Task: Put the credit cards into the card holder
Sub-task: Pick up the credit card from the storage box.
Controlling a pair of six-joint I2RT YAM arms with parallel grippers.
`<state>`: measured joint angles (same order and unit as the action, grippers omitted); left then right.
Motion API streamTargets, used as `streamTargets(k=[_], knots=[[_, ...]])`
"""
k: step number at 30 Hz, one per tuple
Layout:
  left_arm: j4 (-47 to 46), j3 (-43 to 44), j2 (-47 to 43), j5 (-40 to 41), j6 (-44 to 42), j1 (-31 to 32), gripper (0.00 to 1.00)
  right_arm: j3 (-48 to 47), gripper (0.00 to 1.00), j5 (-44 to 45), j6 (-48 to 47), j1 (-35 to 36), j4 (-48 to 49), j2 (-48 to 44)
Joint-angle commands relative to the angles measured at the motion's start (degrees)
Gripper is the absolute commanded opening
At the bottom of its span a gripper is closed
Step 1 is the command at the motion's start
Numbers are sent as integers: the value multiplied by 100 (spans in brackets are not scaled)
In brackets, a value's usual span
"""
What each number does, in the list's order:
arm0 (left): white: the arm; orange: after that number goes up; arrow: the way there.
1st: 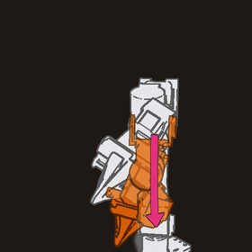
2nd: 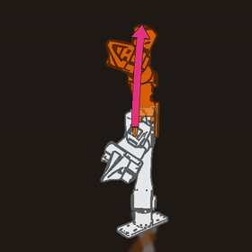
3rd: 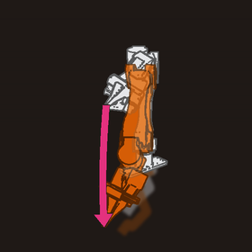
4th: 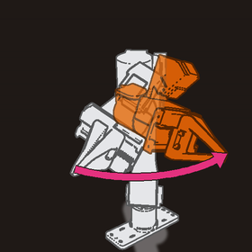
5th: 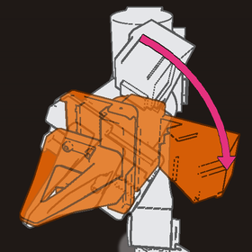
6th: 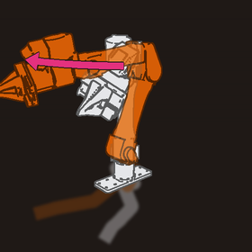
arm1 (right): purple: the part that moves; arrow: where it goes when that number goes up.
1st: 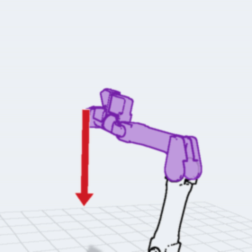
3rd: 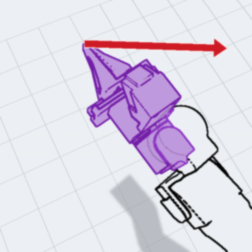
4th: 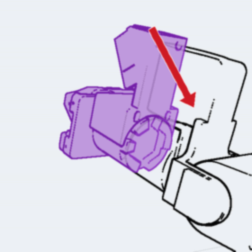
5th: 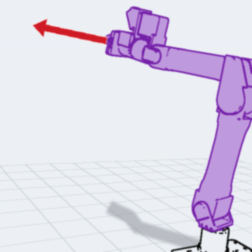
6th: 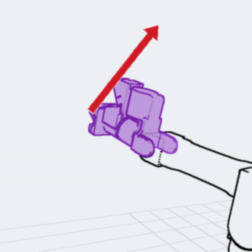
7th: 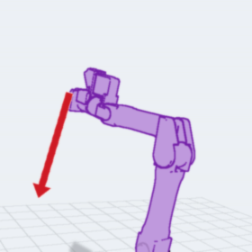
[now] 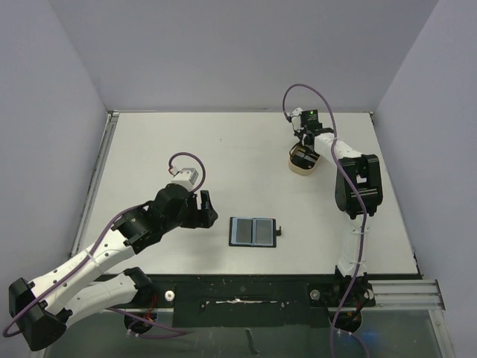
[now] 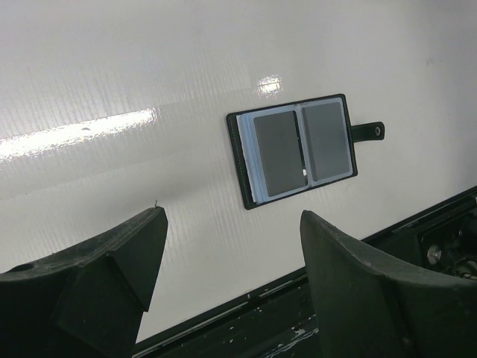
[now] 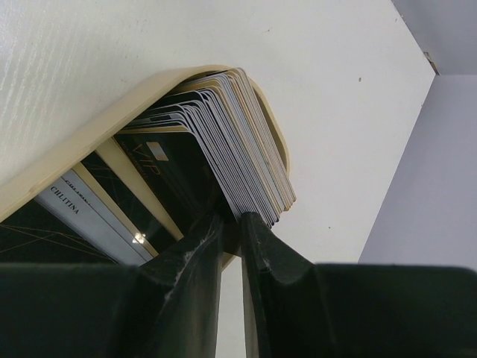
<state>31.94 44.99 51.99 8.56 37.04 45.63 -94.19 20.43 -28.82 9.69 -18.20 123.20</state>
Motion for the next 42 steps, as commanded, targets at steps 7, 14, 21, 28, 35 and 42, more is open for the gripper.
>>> streamTargets(k=[7,14,21,28,35,42], knots=[[-165,80,-19,0,5,-36,70,-240,16,175,-44,-21,141,-475],[-172,65,11,-12,14,-38,70,-277,13,155,-25,-16,154,-472],[-206,64,26,-38,14,-37,70,-370,16,136,10,-24,90,-544],[-201,45,2,-32,23,-36,70,-407,9,43,21,-25,-52,-517],[-207,54,38,-49,23,-36,70,-416,0,-86,145,-14,-286,-706],[-296,69,87,-203,37,-36,70,-291,0,-589,681,103,-872,-1200]])
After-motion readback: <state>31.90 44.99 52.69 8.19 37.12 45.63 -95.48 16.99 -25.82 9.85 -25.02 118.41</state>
